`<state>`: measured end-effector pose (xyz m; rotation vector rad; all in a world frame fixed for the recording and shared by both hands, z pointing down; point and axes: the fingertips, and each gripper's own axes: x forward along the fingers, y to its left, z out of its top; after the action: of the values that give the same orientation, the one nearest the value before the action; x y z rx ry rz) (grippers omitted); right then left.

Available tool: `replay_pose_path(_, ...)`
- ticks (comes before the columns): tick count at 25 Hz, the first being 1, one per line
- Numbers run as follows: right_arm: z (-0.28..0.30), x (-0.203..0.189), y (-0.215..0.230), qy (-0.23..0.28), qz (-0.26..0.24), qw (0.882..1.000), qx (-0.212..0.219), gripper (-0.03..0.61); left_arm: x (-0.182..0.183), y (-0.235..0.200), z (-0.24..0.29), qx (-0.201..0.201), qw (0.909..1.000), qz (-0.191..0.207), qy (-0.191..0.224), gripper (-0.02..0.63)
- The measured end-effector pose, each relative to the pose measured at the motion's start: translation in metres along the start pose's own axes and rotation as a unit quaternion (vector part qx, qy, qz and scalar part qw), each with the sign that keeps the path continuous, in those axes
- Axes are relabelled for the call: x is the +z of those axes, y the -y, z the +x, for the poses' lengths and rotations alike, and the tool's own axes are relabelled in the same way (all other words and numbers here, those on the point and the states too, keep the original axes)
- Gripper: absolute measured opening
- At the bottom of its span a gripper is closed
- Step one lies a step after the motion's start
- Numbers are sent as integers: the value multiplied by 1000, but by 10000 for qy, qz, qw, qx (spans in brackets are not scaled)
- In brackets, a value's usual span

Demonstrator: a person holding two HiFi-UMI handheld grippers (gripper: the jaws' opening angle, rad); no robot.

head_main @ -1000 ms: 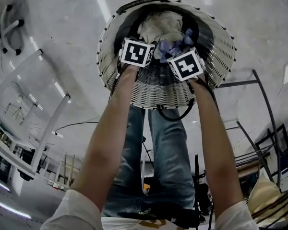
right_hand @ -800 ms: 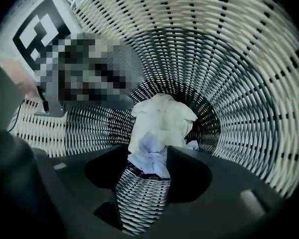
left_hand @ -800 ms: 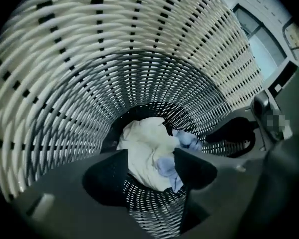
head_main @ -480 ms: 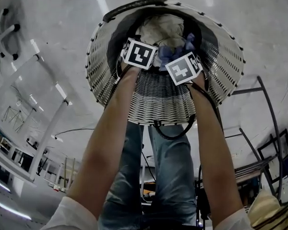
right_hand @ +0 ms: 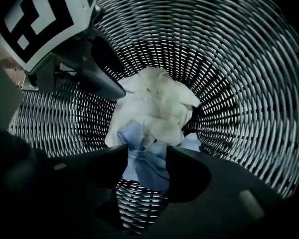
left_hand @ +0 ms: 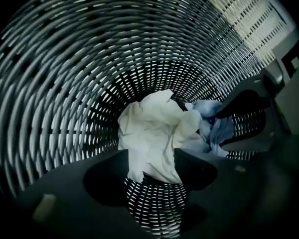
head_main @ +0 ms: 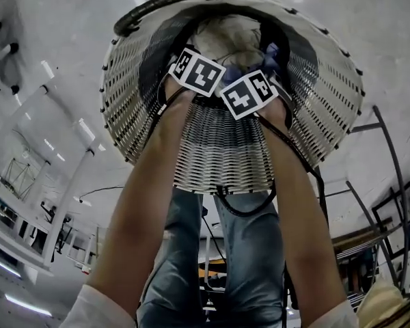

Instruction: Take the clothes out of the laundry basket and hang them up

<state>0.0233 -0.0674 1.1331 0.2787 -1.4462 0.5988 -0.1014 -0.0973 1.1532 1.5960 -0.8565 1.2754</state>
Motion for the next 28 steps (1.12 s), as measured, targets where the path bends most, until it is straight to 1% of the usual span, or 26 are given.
replay_pose_path(2,7,1,0,-28,-2,10000,-11,269,0,-2,8,3,9999,124,-40,288)
replay_pose_path(6,25,-3,-1,-138,-88,9999,20,269,0,-8,24,5,9998,217,-52,278)
replay_pose_path(10,38,-3,-5,-242,-109,9996,38,266,1,-8,32,40,9986,513,-74,272)
replay_pose_path(11,40,-3,-6,-253,-96,9996,53,253,1,-7,35,44,9984,553,-83,272)
replay_pose_path(12,42,-5,-7,-258,-69,9996,73,237,0,-5,37,47,9983,572,-93,267)
replay_pose_path(13,43,-6,-8,-265,-24,9996,81,196,-1,-4,39,57,9982,583,-101,261)
replay_pose_path(14,44,-9,-8,-287,32,9996,70,117,-1,-2,40,72,9982,590,-105,258)
replay_pose_path(15,45,-12,-7,-324,84,9994,45,56,-1,-1,41,84,9982,584,-105,256)
replay_pose_path(16,46,-15,-7,-360,117,9993,17,39,-1,1,43,96,9983,558,-107,253)
replay_pose_path(17,47,-17,-7,-391,121,9992,-8,37,-2,1,44,122,9985,520,-116,244)
replay_pose_path(18,48,-19,-8,-417,91,9991,-24,35,-3,-1,45,180,9986,487,-127,225)
replay_pose_path(19,49,-19,-9,-436,40,9990,-30,34,-4,-5,46,269,9985,469,-129,180)
replay_pose_path(21,51,-16,-12,-435,-34,9990,5,31,-5,-13,44,397,9980,470,-113,17)
replay_pose_path(23,49,-13,-12,-347,88,9993,97,29,-7,-14,43,291,9987,411,-101,17)
replay_pose_path(25,48,-9,-11,-227,429,9985,245,29,-9,-14,40,151,9996,242,-58,15)
replay_pose_path(28,47,-2,-8,-62,959,9941,495,29,-13,-20,38,29,9999,-93,42,14)
